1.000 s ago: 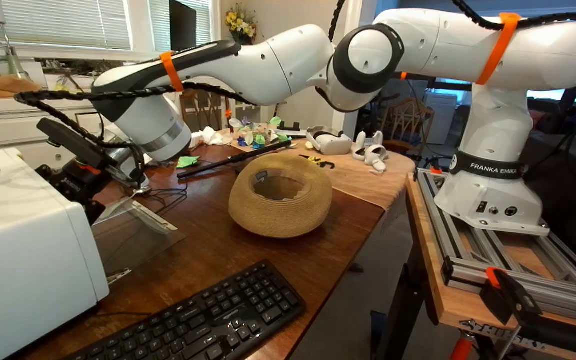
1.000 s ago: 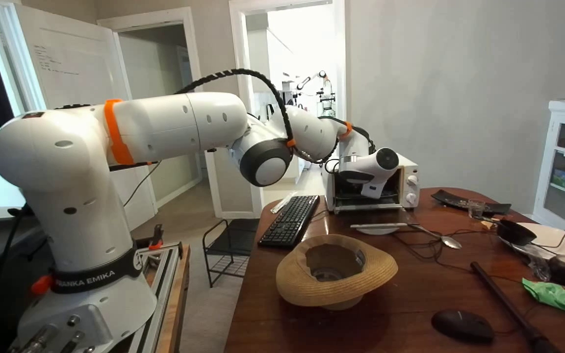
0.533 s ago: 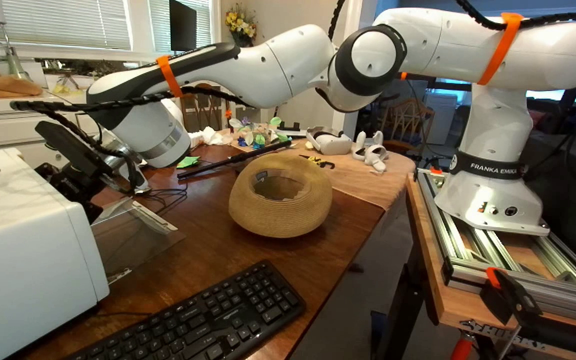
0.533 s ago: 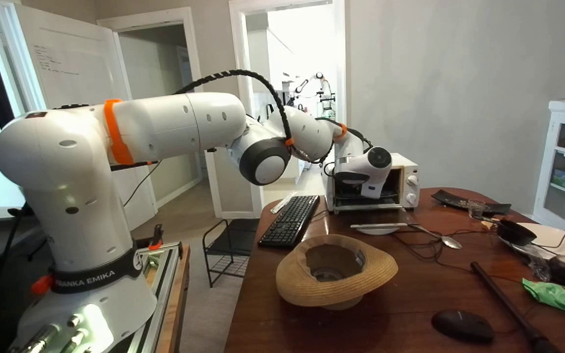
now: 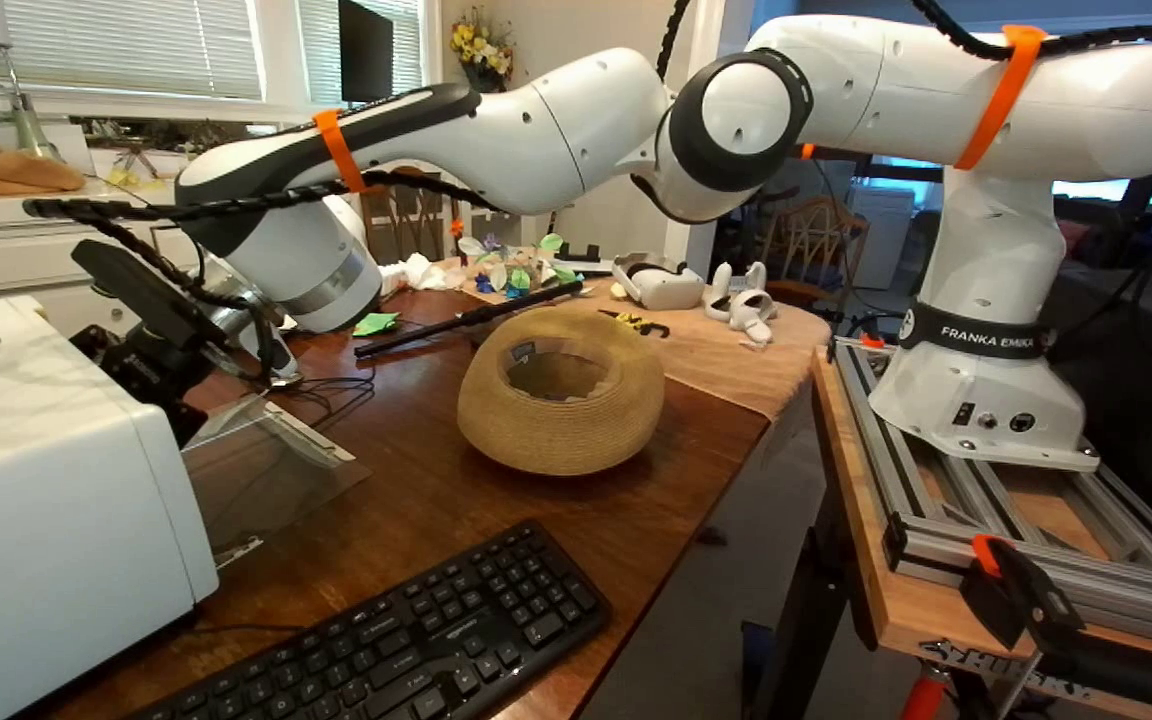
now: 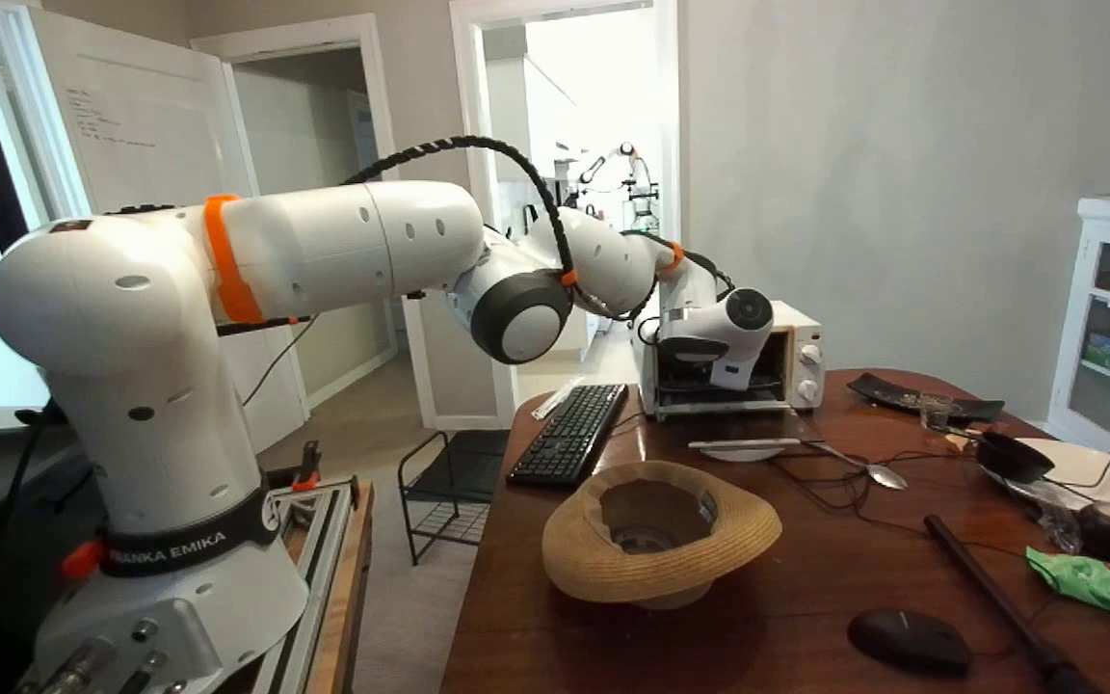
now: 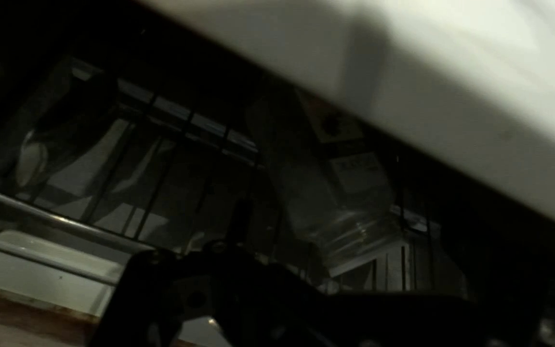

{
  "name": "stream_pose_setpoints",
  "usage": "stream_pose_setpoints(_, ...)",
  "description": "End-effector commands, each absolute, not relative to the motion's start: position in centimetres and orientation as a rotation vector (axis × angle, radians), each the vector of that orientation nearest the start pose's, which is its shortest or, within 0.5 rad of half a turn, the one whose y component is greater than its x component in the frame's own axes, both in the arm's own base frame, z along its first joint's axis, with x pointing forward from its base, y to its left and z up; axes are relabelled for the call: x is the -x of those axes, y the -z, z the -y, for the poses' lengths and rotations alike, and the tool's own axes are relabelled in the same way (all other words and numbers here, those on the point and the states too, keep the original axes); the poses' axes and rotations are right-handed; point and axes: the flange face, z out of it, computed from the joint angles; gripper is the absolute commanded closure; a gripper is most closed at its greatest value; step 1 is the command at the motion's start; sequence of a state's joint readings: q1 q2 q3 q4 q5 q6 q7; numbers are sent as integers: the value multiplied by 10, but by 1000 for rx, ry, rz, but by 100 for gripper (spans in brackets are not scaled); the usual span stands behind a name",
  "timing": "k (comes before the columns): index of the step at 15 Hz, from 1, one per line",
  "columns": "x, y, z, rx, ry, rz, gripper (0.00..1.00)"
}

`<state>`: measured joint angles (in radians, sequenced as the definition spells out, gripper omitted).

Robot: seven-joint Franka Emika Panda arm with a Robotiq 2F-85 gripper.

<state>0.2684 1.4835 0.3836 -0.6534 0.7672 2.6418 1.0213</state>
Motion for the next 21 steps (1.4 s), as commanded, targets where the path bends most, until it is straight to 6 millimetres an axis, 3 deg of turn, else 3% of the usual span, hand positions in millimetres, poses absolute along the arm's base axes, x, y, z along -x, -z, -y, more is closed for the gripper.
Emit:
stream_pose_setpoints(1,-755,-93,-313,1607,-325,-1569,0)
stream_pose_setpoints(11,-752,-81,-309,1339,-495,-1888,0)
stream_pose_setpoints(21,-748,-87,-321,1177,-746,-1847,0)
